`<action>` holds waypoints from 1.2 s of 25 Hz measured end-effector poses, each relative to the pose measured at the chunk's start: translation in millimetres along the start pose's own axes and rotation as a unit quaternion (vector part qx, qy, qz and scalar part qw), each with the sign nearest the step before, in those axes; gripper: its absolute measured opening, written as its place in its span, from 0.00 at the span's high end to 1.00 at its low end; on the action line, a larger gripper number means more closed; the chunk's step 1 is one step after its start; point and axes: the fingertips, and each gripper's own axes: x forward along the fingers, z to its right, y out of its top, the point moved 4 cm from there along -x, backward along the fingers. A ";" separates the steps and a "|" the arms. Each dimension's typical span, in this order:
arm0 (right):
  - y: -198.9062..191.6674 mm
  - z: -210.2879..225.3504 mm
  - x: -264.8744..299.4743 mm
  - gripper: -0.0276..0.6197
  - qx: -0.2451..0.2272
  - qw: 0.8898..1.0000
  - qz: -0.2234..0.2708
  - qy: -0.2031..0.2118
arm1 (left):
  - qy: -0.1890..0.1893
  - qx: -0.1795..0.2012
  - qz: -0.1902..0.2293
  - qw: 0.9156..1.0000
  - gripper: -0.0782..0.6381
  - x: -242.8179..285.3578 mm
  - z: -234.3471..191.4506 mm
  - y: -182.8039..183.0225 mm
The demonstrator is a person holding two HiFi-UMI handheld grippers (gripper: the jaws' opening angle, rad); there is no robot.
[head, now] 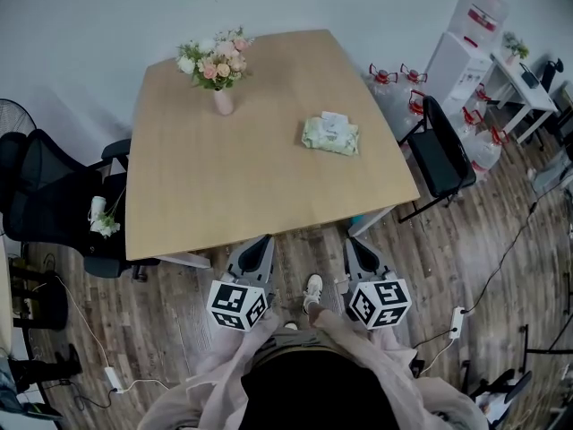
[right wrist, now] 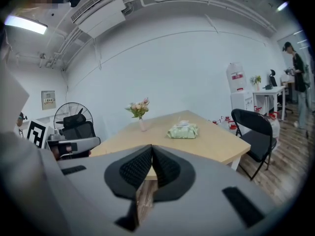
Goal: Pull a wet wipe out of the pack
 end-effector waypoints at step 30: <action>57.6 104.8 127.2 0.94 -0.014 0.998 -0.020 0.056 | 0.047 -0.017 0.001 0.999 0.88 150.3 -21.8 21.0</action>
